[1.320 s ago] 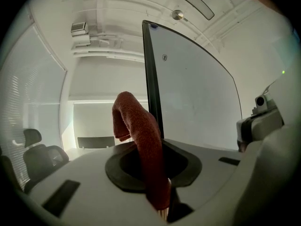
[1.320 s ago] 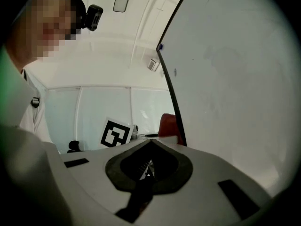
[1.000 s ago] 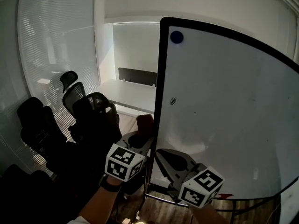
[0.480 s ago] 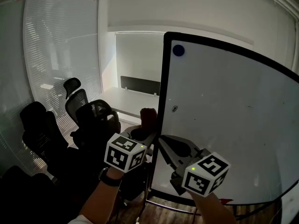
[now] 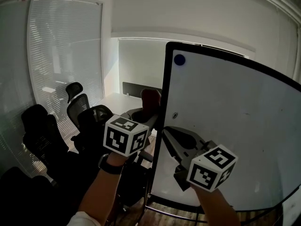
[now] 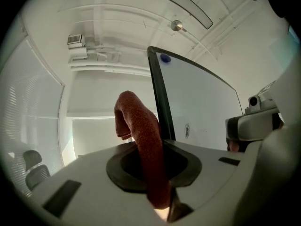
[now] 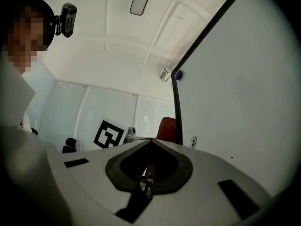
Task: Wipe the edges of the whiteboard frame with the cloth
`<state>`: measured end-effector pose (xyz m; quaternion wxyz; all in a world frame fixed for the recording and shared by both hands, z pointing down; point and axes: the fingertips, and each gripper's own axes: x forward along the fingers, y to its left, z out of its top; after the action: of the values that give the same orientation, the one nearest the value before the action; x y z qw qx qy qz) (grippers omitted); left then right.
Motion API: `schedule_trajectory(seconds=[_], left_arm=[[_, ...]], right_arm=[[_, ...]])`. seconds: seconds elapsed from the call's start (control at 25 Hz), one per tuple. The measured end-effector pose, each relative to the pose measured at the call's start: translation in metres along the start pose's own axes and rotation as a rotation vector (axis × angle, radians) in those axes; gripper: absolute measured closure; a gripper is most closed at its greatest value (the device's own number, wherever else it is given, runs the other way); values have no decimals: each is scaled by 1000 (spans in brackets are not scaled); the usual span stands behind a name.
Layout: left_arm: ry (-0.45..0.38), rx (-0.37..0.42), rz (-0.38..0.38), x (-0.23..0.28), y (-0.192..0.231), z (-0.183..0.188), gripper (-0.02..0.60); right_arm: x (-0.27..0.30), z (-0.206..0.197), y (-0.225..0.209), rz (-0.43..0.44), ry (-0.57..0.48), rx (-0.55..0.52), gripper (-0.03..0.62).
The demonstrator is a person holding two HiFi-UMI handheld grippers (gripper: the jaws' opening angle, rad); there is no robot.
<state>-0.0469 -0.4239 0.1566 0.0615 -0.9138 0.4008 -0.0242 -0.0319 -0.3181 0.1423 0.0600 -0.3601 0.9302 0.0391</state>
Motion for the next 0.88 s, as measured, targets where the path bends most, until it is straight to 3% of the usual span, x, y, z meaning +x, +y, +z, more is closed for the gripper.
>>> schedule_trajectory(seconds=[0.4, 0.88], left_arm=[[-27, 135, 3, -6, -2, 57, 509], [-85, 195, 35, -13, -7, 116, 509]], right_arm=[[-15, 9, -1, -5, -18, -12, 589], [-29, 16, 6, 7, -37, -11, 589]])
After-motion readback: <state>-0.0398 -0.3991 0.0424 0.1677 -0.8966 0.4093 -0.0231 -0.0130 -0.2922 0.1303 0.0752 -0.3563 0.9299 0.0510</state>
